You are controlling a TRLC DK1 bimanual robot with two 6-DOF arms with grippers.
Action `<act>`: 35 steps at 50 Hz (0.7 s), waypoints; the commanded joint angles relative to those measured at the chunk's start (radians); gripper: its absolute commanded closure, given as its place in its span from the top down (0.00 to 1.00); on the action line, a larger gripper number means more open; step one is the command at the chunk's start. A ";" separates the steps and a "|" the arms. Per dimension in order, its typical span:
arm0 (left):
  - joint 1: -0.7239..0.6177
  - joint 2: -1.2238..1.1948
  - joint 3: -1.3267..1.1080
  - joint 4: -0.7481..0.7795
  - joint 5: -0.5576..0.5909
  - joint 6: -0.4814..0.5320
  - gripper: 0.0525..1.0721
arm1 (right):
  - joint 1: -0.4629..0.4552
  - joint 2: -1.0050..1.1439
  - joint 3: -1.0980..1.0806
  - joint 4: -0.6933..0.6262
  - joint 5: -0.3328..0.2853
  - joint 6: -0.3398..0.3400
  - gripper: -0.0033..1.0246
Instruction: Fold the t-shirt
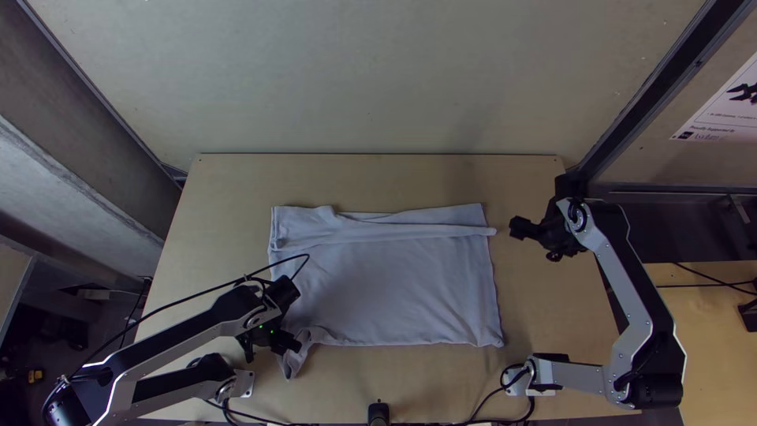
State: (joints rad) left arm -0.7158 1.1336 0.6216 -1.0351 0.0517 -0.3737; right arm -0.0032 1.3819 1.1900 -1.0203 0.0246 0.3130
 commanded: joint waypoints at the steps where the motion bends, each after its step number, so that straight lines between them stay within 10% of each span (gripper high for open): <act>1: -0.011 0.012 -0.036 0.073 0.014 0.012 0.03 | 0.014 0.003 -0.024 -0.098 -0.012 -0.017 0.90; 14: 0.093 -0.021 -0.020 0.073 -0.006 0.033 0.03 | 0.089 -0.044 -0.152 -0.281 -0.015 -0.054 0.91; 35: 0.276 -0.084 0.018 0.041 -0.007 0.104 0.03 | 0.272 -0.043 -0.408 -0.347 -0.209 -0.055 0.89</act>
State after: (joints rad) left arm -0.4591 1.0622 0.6247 -0.9707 0.0509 -0.2867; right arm 0.2424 1.3384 0.8215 -1.3521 -0.1520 0.2749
